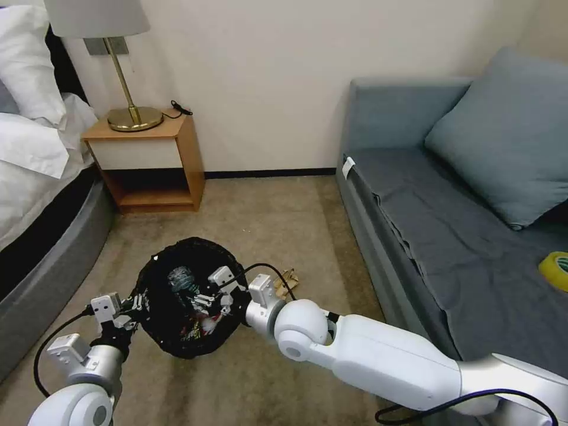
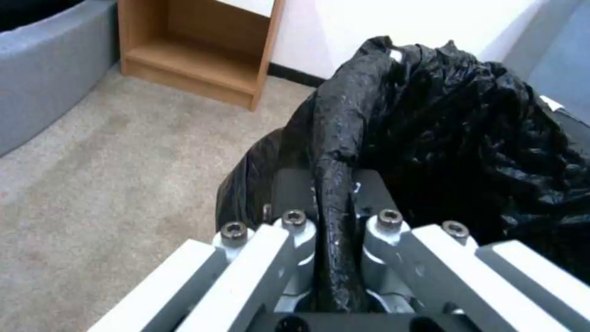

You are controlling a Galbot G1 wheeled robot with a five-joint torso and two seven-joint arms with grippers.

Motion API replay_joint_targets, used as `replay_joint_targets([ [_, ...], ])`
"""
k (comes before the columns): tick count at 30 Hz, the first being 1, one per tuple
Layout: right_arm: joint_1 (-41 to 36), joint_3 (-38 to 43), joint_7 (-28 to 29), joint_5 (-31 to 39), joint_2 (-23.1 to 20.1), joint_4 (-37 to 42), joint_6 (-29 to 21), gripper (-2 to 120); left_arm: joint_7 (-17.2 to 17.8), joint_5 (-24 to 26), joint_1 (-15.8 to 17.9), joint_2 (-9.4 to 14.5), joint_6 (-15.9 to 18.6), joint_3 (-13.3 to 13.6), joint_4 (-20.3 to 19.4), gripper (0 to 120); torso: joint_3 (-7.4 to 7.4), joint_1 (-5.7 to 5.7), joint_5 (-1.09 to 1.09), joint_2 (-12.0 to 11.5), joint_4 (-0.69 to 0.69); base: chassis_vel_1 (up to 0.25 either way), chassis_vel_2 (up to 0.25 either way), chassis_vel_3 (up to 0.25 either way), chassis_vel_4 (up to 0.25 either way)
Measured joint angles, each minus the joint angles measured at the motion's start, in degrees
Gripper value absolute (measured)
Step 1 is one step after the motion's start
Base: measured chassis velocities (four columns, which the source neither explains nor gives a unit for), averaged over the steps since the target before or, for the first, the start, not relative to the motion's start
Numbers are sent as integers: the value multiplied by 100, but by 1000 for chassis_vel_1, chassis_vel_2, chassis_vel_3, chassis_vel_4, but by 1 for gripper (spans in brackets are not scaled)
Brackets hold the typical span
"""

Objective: Pick up the trash bin, then pick up the garbage on the floor and place it into the trash bin.

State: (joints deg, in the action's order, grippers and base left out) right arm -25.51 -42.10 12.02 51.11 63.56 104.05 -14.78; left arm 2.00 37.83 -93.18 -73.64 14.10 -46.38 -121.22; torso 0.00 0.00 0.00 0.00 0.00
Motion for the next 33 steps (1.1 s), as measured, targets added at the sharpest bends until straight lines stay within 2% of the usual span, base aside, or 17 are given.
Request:
replay_joint_targets([
  [6,39,190,42,-434,-248,139,67,93,0,34,101,60,0,1,105,4,0,0,0,0,1,0,0,0,0],
  [8,46,212,66,-532,-284,153,99,95,0,38,115,68,1,-1,116,4,0,0,1,0,1,0,0,0,0],
  [9,51,303,216,-962,-419,194,236,99,1,51,163,88,3,-10,154,4,0,0,1,0,0,0,0,0,0],
  [11,16,411,319,-1283,-523,220,343,99,1,53,194,104,4,-11,178,4,0,0,1,0,1,0,0,0,0],
  [12,-102,624,479,-1668,-699,296,453,100,5,45,237,120,5,-21,216,4,0,0,1,0,0,0,0,0,0],
  [15,-263,863,655,-1803,-863,444,475,100,27,18,268,123,-2,-31,244,4,0,0,1,0,0,0,0,0,0],
  [18,-674,1440,811,-2026,-1168,731,567,100,85,-20,280,143,-27,-37,273,4,0,0,1,0,0,0,0,0,0],
  [23,-1147,2123,850,-2139,-1376,1016,633,100,99,-15,282,151,-31,-68,276,4,0,0,1,0,0,0,0,0,0],
  [26,-1776,2828,775,-2138,-1569,1370,642,100,110,-4,307,136,-31,-131,299,4,0,0,0,0,0,0,0,0,0],
  [33,-2640,3479,634,-2152,-1752,1722,688,100,129,16,320,123,-26,-199,327,4,0,0,1,0,0,0,0,0,0],
])
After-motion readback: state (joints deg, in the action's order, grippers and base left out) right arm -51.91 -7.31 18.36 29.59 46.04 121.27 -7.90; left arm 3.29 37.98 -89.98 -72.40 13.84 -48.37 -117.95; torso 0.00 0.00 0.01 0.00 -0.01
